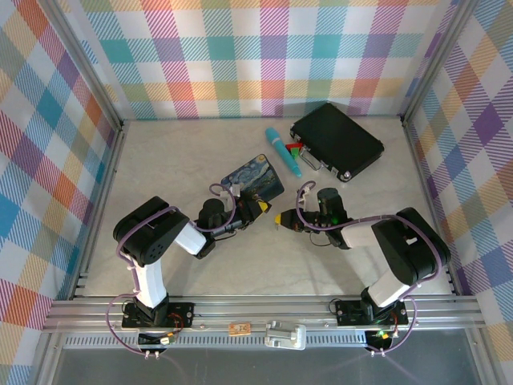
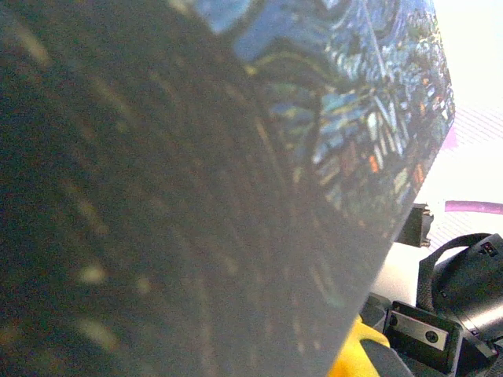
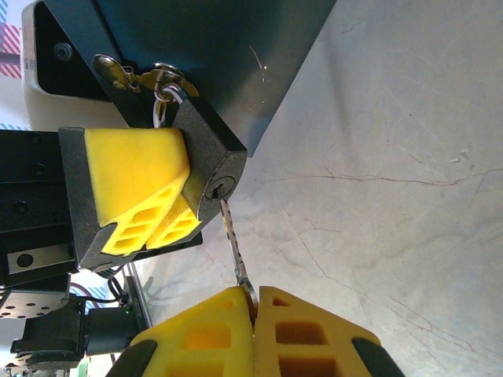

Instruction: Unlock a padlock with a key

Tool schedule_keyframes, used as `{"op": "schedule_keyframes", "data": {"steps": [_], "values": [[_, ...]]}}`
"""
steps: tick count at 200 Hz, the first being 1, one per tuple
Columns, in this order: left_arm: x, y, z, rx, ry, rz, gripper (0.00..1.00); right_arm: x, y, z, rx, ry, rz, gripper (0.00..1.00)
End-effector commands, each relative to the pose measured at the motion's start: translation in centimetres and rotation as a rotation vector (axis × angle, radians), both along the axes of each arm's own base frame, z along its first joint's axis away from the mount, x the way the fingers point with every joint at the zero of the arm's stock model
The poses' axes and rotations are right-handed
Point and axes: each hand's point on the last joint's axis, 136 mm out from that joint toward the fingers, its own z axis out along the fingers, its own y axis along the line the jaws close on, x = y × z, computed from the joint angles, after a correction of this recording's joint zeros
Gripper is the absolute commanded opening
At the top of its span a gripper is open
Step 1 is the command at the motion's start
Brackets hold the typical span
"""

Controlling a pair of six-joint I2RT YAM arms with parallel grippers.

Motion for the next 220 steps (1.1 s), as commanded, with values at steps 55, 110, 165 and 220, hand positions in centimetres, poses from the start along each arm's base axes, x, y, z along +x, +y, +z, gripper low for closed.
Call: {"op": "schedule_keyframes", "data": {"steps": [55,110,165,220], "values": [[-0.2,-1.2,2.0,-0.065,-0.044,-0.040,0.00,0.7,1.0,1.0,0.052,-0.031,0.030,0.00],[-0.5,-1.6,2.4,-0.072,-0.046,-0.051,0.00,0.7,1.3,1.1,0.071,-0.033,0.042,0.00],[-0.4,-1.3,1.5,-0.054,-0.036,-0.034,0.00,0.0,0.2,0.9,0.008,-0.016,0.015,0.00],[-0.4,-1.4,1.2,-0.053,-0.028,-0.038,0.00,-0.9,-0.3,0.9,0.013,-0.006,0.030,0.00]]}}
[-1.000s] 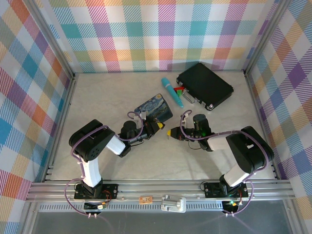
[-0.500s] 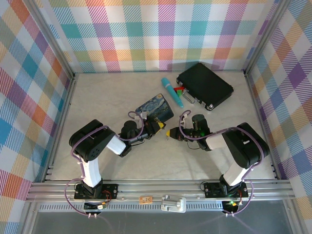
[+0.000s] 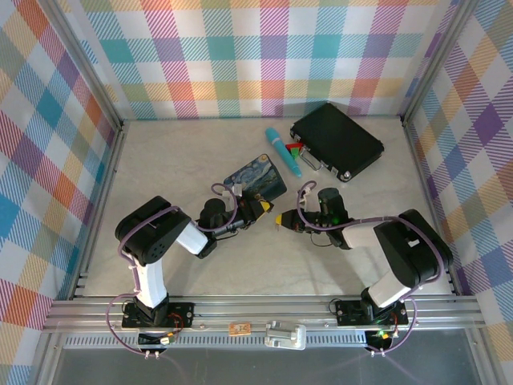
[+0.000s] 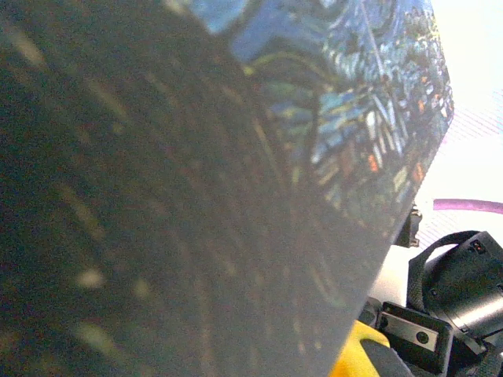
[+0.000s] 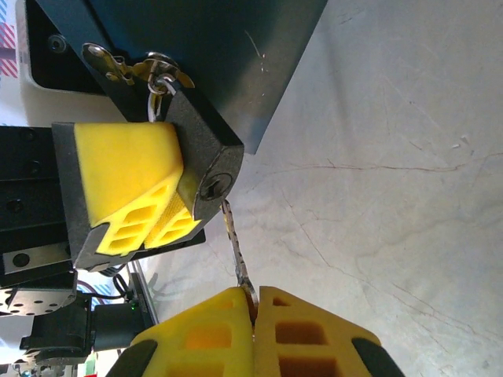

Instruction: Unlock a padlock with a key

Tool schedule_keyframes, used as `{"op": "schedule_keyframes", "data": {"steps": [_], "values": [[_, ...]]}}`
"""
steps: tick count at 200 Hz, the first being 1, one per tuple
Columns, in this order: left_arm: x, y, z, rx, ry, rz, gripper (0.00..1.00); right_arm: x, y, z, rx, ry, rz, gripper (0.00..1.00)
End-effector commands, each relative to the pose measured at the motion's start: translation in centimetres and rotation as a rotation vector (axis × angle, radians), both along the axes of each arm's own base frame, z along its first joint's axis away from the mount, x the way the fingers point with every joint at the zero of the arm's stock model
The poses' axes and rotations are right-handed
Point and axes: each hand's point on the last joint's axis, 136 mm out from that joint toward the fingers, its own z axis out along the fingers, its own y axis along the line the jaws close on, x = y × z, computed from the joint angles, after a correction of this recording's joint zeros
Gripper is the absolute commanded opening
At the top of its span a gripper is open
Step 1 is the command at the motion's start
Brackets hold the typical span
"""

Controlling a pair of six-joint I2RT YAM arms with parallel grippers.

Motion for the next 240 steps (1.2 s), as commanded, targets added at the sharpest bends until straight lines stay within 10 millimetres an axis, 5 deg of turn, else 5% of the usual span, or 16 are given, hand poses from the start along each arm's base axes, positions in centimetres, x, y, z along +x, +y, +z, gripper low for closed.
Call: {"op": "schedule_keyframes", "data": {"steps": [1,240], "values": [[0.0,-0.4,0.9,-0.029,-0.031,-0.011,0.00,-0.5,0.0,0.7,0.013,-0.032,0.029,0.00],[-1.3,-1.7,1.7,-0.052,-0.028,-0.065,0.00,1.3,1.7,3.2,0.105,-0.077,0.063,0.00]]}}
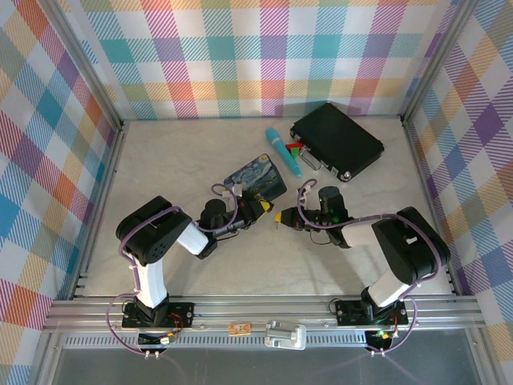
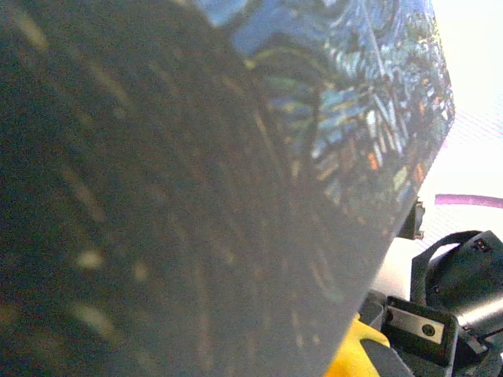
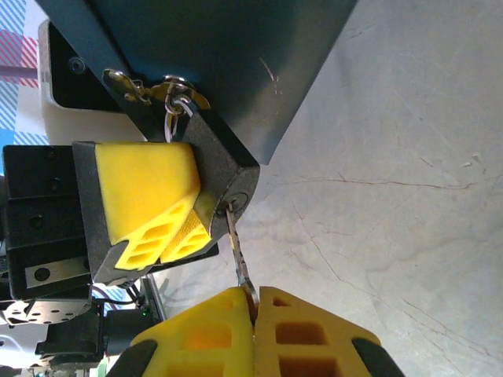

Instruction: Unlock a padlock with a key

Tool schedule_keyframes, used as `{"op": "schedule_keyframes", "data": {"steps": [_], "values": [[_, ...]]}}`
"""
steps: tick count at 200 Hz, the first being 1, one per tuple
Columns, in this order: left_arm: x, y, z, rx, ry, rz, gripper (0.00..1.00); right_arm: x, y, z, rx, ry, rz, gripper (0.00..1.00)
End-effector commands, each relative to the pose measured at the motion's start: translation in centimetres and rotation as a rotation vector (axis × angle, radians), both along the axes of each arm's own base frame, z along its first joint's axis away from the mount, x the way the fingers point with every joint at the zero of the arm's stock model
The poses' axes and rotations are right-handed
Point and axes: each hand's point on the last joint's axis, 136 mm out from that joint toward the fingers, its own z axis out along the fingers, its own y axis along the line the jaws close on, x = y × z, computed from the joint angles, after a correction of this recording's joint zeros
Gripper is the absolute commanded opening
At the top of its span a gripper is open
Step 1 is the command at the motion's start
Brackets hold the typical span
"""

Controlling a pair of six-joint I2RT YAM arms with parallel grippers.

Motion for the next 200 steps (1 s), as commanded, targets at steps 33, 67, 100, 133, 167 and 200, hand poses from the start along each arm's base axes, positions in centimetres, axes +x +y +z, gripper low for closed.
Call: {"op": "schedule_keyframes", "data": {"steps": [33,67,100,133,167,200], "values": [[-1.9,-1.8,1.9,-0.056,-0.026,-0.112,0.00,0.9,0.5,2.1,0.004,-0.069,0.074,0.00],[-2.4,-1.4,1.8,-0.053,-0.017,-0.107,0.00,0.8,-0.2,2.6,-0.026,-0.085,0.090,0.00],[-2.1,-1.6,1.6,-0.059,-0.005,-0.109,0.00,0.4,-0.3,2.3,-0.022,-0.059,0.100,0.00],[-2.1,-2.1,2.1,-0.071,-0.011,-0.134,0.00,0.3,0.1,2.2,0.006,-0.047,0.117,0.00],[-3.4,-2.8,3.0,-0.107,0.016,-0.226,0.00,1.1,0.1,2.7,0.009,-0.109,0.158,0.00],[-4.4,-2.4,3.5,-0.109,0.020,-0.246,0.00,2.3,-0.6,3.3,0.017,-0.137,0.167,0.00]]}}
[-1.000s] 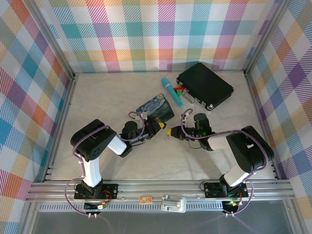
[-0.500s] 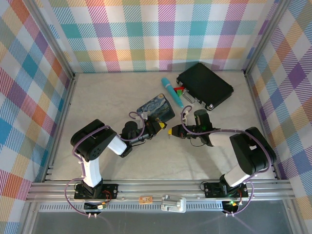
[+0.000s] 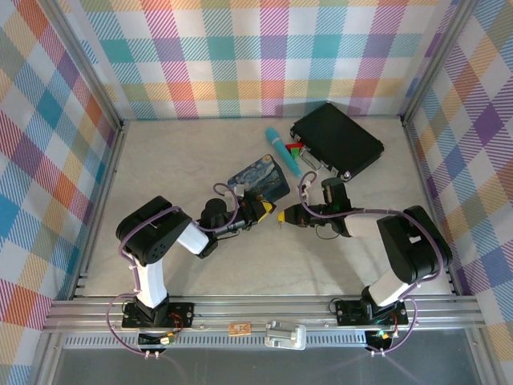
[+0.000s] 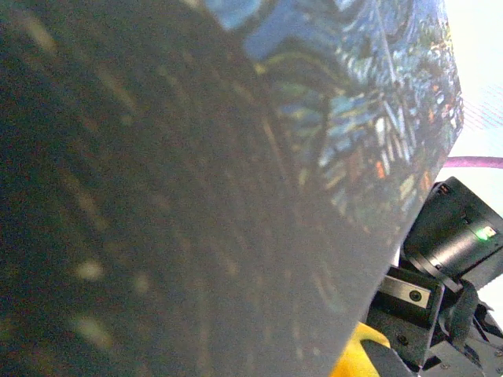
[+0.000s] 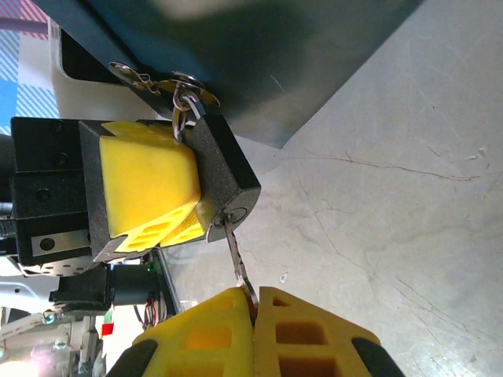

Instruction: Unlock a padlock with a key

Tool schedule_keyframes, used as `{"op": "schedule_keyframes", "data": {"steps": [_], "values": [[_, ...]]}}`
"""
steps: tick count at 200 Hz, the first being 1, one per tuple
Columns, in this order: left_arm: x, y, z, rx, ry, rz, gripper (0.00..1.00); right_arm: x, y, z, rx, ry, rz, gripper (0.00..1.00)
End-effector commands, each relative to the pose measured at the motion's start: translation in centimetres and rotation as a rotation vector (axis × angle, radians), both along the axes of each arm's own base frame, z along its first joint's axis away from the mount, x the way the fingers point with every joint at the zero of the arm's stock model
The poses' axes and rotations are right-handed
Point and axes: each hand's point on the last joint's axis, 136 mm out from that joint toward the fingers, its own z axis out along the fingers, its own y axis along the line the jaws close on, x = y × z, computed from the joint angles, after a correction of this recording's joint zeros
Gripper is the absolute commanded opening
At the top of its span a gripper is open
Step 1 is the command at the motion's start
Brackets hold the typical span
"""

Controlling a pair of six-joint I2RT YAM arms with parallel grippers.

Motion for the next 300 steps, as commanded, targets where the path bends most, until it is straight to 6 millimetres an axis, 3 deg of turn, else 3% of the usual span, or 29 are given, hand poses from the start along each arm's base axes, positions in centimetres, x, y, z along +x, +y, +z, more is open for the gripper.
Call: {"op": "schedule_keyframes", "data": {"steps": [1,49,102,129,154,199,238,278,300], "values": [[-3.5,-1.7,2.9,-0.070,-0.027,-0.182,0.00,2.3,0.5,2.6,0.052,-0.136,0.033,0.00],[-3.0,-2.0,3.1,-0.077,-0.032,-0.170,0.00,3.6,1.5,4.1,0.228,0.039,-0.019,0.00],[-2.4,-2.0,3.7,-0.082,-0.053,-0.148,0.00,4.2,1.0,2.5,0.197,0.089,-0.155,0.00],[-2.0,-1.8,2.5,-0.036,-0.101,-0.136,0.00,4.5,1.1,2.2,0.220,0.261,-0.201,0.00],[-1.1,-1.5,0.9,0.009,-0.127,-0.094,0.00,4.3,1.9,4.5,0.347,0.430,-0.200,0.00],[1.0,-1.1,2.7,0.017,-0.220,-0.006,0.00,4.9,2.8,7.7,0.545,0.640,-0.274,0.00],[2.1,-1.0,2.3,0.030,-0.223,0.049,0.00,4.9,5.2,11.0,0.639,0.693,-0.251,0.00],[3.0,-0.8,2.5,0.043,-0.245,0.101,0.00,5.8,4.3,10.6,0.730,0.766,-0.424,0.00],[3.4,-1.2,3.2,0.028,-0.257,0.099,0.00,5.6,5.1,10.8,0.727,0.779,-0.403,0.00]]}}
